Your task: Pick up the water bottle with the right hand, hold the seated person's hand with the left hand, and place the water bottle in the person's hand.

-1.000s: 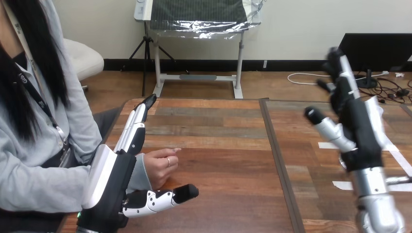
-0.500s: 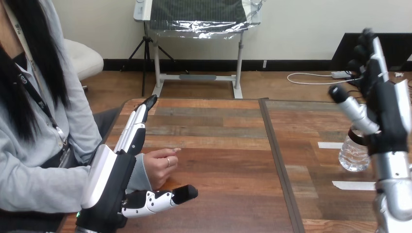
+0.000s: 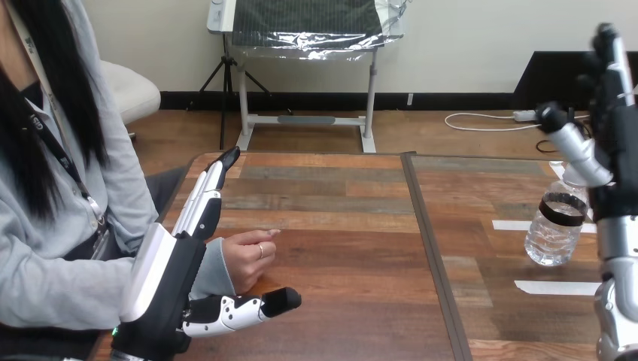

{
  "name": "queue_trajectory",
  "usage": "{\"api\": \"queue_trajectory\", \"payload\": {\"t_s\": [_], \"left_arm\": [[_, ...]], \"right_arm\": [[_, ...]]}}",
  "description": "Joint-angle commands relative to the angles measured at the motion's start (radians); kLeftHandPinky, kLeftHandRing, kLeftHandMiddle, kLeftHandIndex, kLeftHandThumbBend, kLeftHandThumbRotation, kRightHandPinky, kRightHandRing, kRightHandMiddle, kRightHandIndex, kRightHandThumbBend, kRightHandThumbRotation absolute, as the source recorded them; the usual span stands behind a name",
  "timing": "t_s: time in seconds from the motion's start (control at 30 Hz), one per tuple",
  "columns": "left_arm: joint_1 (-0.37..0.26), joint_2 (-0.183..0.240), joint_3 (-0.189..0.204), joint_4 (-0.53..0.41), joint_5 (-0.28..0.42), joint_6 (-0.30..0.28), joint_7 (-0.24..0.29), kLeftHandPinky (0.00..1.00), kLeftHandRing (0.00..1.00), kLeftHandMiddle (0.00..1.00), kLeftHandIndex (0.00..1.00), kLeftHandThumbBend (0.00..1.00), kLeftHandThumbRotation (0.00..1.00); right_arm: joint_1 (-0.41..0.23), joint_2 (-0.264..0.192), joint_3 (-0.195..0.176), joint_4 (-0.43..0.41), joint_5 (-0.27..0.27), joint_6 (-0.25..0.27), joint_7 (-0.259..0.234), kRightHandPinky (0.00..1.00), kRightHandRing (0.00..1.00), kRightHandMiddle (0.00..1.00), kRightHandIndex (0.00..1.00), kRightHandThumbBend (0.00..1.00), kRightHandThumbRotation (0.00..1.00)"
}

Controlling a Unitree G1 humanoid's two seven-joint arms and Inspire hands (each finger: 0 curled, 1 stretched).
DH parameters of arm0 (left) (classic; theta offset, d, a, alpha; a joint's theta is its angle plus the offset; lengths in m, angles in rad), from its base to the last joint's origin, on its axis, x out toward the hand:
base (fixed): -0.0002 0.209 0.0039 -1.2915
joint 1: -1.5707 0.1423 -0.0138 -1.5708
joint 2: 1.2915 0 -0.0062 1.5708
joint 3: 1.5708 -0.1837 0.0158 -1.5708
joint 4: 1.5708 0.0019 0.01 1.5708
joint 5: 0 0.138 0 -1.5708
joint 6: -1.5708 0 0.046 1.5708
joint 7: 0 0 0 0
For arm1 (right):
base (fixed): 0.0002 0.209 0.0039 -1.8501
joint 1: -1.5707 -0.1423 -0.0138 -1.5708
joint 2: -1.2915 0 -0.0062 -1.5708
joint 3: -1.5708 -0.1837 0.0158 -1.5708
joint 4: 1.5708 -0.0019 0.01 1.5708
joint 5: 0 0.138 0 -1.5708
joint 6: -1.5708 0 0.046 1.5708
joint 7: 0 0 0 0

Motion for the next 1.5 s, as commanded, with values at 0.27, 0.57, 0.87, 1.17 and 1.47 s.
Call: {"api": "queue_trajectory", "payload": {"t_s": [0.27,0.57,0.87,1.17,1.47], "left_arm": [[-0.04,0.015,0.014,-0.011,-0.04,-0.038,-0.01,0.99,1.0,1.0,1.0,1.0,0.7],[-0.036,0.017,0.016,-0.011,-0.057,-0.046,-0.024,0.96,1.0,1.0,1.0,1.0,0.69],[-0.025,0.014,0.018,-0.018,-0.089,-0.044,-0.046,0.94,1.0,1.0,1.0,1.0,0.67],[-0.014,0.012,0.025,-0.03,-0.09,-0.051,-0.049,0.93,1.0,1.0,1.0,1.0,0.67],[0.001,0.012,0.029,-0.048,-0.095,-0.052,-0.059,0.92,1.0,1.0,1.0,1.0,0.68]], "right_arm": [[-0.103,-0.043,-0.028,0.045,0.014,0.079,-0.036,0.99,1.0,1.0,1.0,1.0,0.72],[-0.119,-0.068,-0.019,0.066,-0.014,0.152,-0.111,1.0,1.0,0.98,1.0,1.0,0.73],[-0.134,-0.087,-0.014,0.085,-0.032,0.22,-0.156,1.0,1.0,0.98,1.0,1.0,0.74],[-0.149,-0.11,-0.001,0.107,-0.067,0.296,-0.193,1.0,1.0,0.99,1.0,1.0,0.74],[-0.164,-0.13,0.017,0.124,-0.105,0.368,-0.224,1.0,1.0,0.99,1.0,1.0,0.75]]}}
